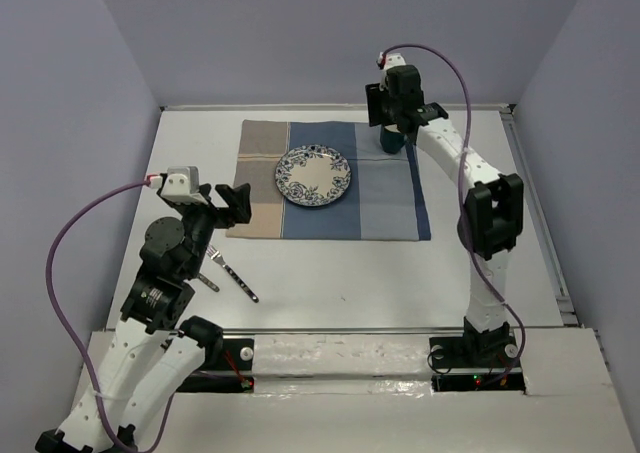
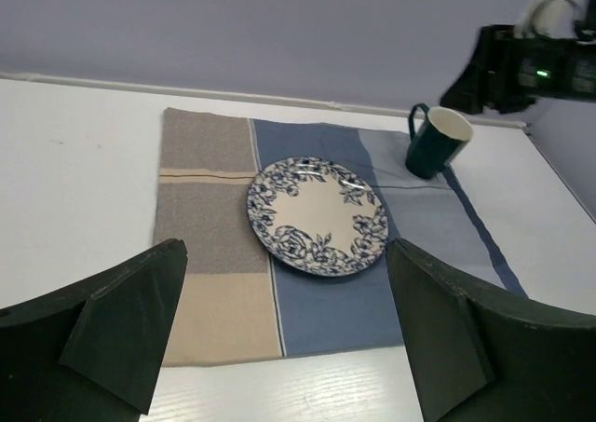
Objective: Set the dinner table for one person
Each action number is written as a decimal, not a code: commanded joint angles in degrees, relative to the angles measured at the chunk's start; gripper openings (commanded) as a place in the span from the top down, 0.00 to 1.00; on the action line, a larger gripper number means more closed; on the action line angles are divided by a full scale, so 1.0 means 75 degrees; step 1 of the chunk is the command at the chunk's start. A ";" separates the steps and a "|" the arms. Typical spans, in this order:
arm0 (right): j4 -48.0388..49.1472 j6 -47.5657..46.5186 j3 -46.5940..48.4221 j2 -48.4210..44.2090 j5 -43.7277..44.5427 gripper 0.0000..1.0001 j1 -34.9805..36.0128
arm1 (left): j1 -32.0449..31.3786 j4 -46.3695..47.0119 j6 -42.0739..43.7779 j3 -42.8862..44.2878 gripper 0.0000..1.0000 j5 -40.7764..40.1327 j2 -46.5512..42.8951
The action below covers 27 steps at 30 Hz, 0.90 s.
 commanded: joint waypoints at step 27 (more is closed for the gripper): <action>0.2941 0.1548 -0.3153 0.0174 -0.0347 0.47 0.6859 | 0.1147 0.0306 -0.0607 -0.0250 0.01 -0.2373 -0.1225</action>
